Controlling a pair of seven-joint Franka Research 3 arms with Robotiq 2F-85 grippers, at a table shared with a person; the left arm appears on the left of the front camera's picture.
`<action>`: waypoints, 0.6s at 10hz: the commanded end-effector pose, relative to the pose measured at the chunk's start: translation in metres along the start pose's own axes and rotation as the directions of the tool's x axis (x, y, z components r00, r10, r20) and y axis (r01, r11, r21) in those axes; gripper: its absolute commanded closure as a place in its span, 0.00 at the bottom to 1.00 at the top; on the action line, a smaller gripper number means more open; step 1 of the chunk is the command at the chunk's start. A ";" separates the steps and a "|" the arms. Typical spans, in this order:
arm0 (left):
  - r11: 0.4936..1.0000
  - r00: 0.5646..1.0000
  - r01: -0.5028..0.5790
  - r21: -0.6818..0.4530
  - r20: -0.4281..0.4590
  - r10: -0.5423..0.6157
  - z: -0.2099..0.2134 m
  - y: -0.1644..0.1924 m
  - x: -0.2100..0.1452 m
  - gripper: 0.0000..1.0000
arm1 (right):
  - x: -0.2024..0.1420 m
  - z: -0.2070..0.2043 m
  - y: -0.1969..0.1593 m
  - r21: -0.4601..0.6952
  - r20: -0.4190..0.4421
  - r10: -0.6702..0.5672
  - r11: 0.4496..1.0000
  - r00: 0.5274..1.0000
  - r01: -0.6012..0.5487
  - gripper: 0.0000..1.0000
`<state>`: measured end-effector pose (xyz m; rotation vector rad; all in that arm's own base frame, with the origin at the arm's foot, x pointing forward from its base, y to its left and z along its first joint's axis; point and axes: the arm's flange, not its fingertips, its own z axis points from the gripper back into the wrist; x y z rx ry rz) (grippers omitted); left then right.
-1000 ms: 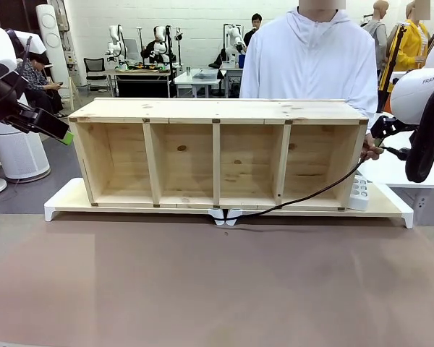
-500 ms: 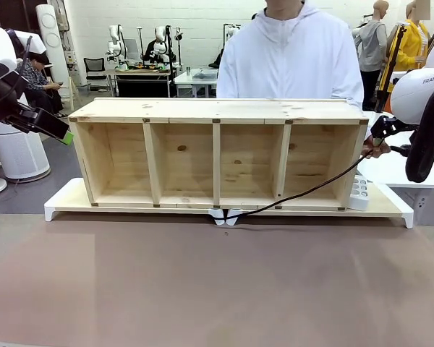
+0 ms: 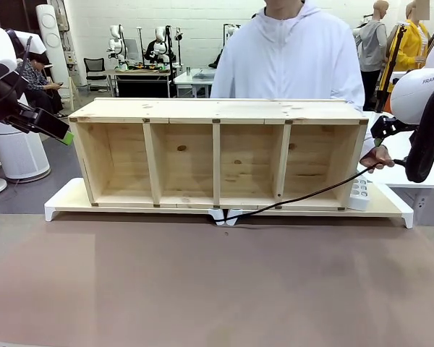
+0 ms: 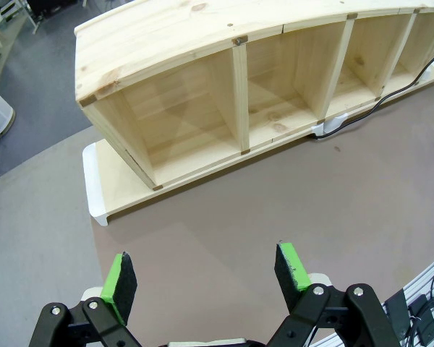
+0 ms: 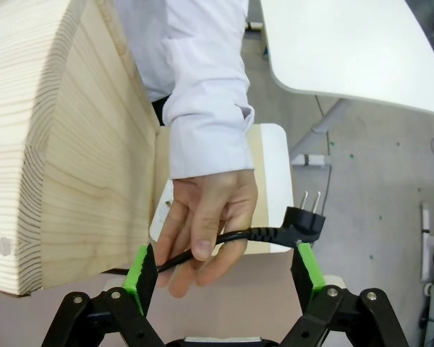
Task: Perform cable management.
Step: Release the Power Cable when the human grasps it.
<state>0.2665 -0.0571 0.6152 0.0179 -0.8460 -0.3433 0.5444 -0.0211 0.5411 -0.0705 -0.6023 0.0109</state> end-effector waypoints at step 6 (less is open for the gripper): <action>1.000 1.000 -0.004 0.000 0.000 0.004 0.000 0.001 0.000 0.00 | 0.000 0.000 0.000 0.001 0.000 0.000 1.000 1.000 0.000 0.04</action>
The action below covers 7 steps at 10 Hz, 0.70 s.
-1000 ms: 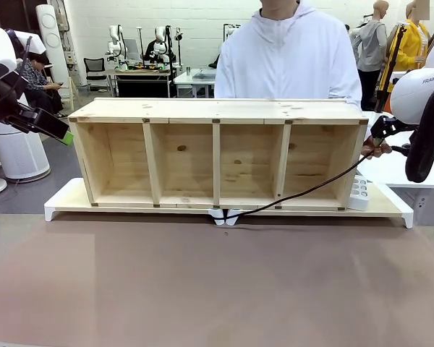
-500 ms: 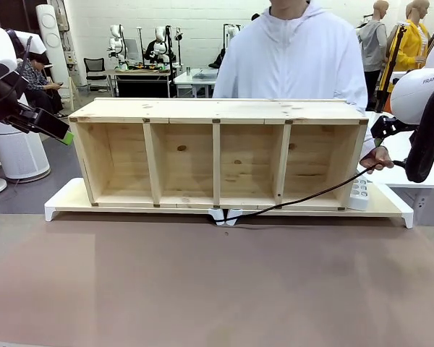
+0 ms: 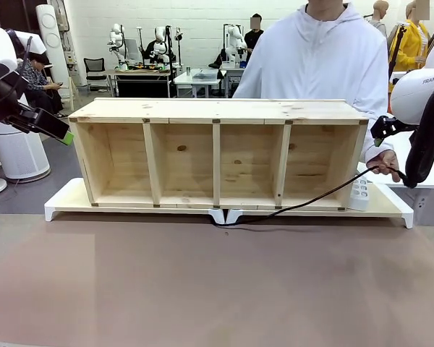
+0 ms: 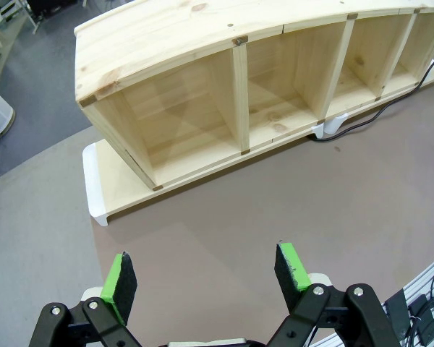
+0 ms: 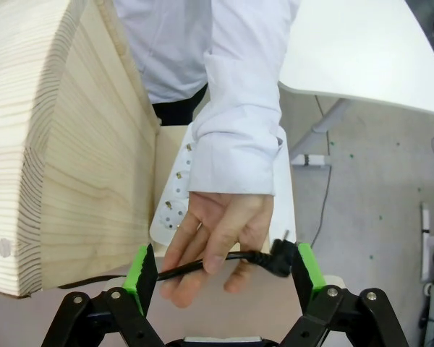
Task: Perform cable management.
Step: Release the Power Cable when the human grasps it.
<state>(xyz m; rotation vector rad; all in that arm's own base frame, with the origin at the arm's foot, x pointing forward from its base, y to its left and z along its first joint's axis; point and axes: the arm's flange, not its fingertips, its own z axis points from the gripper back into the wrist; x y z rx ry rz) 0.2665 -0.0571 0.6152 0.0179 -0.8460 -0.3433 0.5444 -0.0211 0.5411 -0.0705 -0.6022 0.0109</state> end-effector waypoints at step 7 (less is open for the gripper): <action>1.000 1.000 -0.004 0.000 0.000 0.004 0.000 0.001 0.000 0.00 | 0.000 0.000 0.000 0.001 0.000 0.000 1.000 1.000 0.000 0.04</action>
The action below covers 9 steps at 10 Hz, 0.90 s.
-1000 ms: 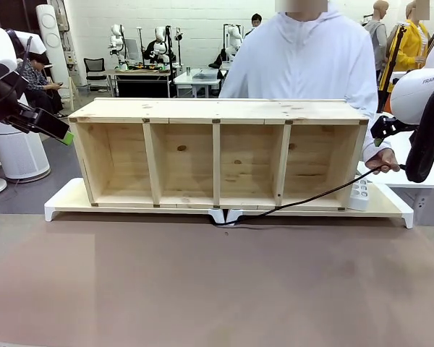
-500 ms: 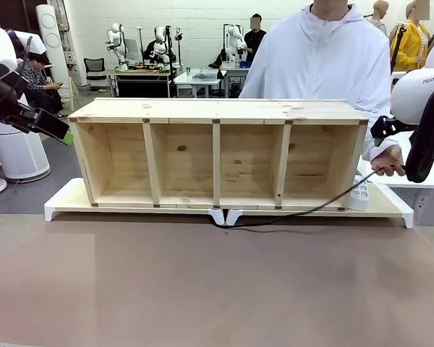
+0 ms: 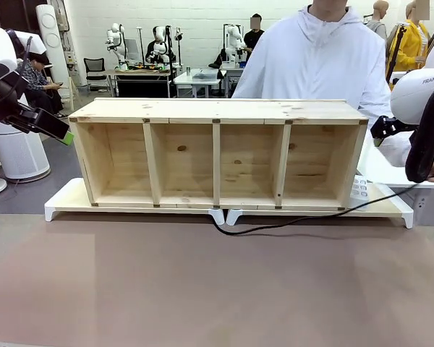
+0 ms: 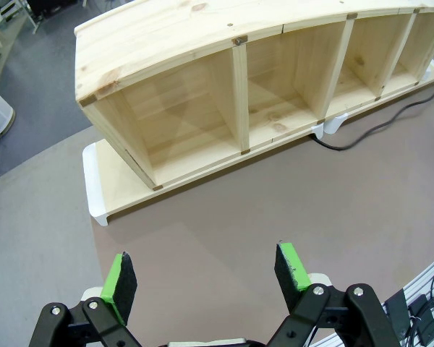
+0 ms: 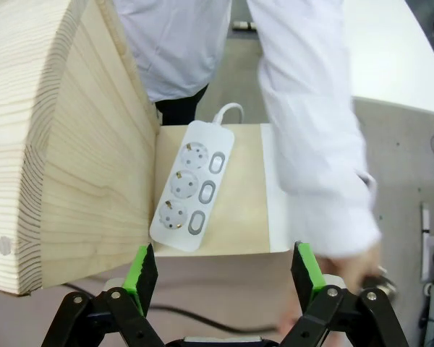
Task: Perform cable management.
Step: Release the Power Cable when the human grasps it.
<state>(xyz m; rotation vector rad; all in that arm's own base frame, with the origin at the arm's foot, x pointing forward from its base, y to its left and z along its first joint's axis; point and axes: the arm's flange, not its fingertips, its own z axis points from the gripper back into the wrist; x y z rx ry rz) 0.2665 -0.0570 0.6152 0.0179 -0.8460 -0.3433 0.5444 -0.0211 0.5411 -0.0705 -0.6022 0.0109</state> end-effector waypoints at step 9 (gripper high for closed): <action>1.000 1.000 -0.004 0.000 0.000 0.004 0.000 0.001 0.000 0.00 | 0.000 0.000 0.000 0.001 0.000 0.000 1.000 1.000 0.000 0.04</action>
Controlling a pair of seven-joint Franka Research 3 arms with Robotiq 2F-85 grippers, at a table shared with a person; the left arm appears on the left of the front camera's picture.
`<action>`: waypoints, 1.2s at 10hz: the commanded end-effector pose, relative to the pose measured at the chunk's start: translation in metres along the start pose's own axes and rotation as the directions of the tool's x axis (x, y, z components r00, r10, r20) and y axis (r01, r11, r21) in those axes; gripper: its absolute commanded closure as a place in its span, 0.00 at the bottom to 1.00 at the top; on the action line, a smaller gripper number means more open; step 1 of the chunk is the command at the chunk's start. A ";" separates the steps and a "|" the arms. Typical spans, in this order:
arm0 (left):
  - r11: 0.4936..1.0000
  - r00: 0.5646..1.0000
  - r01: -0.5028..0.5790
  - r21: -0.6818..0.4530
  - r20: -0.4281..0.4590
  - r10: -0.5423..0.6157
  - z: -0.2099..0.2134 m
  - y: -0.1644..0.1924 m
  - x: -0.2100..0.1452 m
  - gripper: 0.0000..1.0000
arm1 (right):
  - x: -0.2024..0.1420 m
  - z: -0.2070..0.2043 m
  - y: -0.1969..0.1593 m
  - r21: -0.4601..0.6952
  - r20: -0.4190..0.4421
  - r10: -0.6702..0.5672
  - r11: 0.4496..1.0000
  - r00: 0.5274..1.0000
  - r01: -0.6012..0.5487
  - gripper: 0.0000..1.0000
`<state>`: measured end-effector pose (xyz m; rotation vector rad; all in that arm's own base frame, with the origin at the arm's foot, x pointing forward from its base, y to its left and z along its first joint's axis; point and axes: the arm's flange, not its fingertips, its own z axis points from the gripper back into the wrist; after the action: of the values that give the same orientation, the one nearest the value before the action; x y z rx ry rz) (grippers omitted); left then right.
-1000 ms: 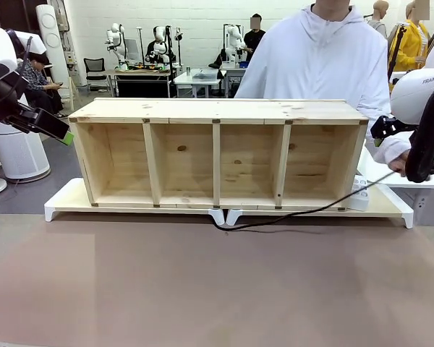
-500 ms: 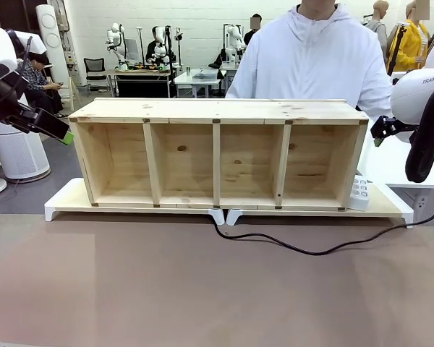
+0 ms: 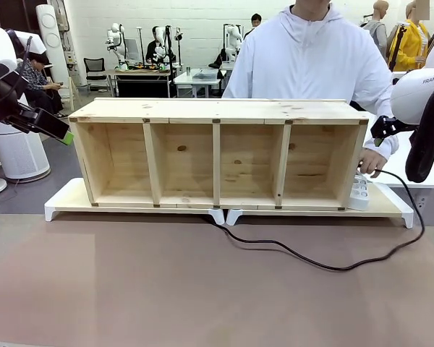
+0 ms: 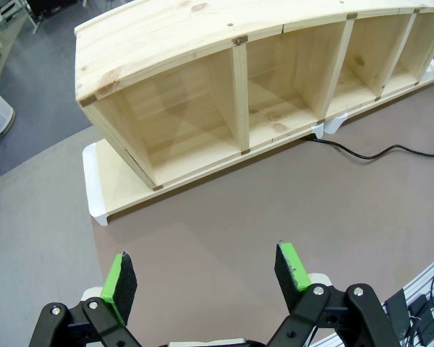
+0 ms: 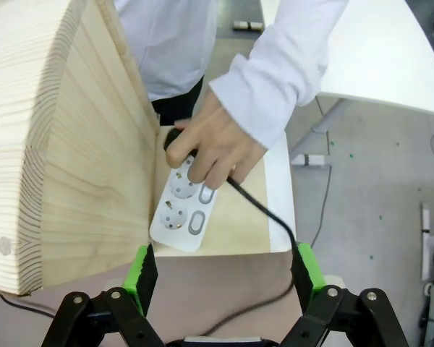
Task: Perform cable management.
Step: Release the Power Cable when the human grasps it.
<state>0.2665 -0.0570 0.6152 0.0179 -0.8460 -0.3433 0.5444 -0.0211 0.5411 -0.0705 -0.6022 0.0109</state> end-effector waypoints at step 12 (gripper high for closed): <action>1.000 1.000 -0.004 0.000 0.000 0.004 0.000 0.001 0.000 0.00 | 0.000 0.000 0.000 0.001 0.000 0.000 1.000 1.000 0.000 0.04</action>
<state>0.2665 -0.0570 0.6152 0.0179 -0.8460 -0.3433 0.5444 -0.0211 0.5411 -0.0705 -0.6022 0.0109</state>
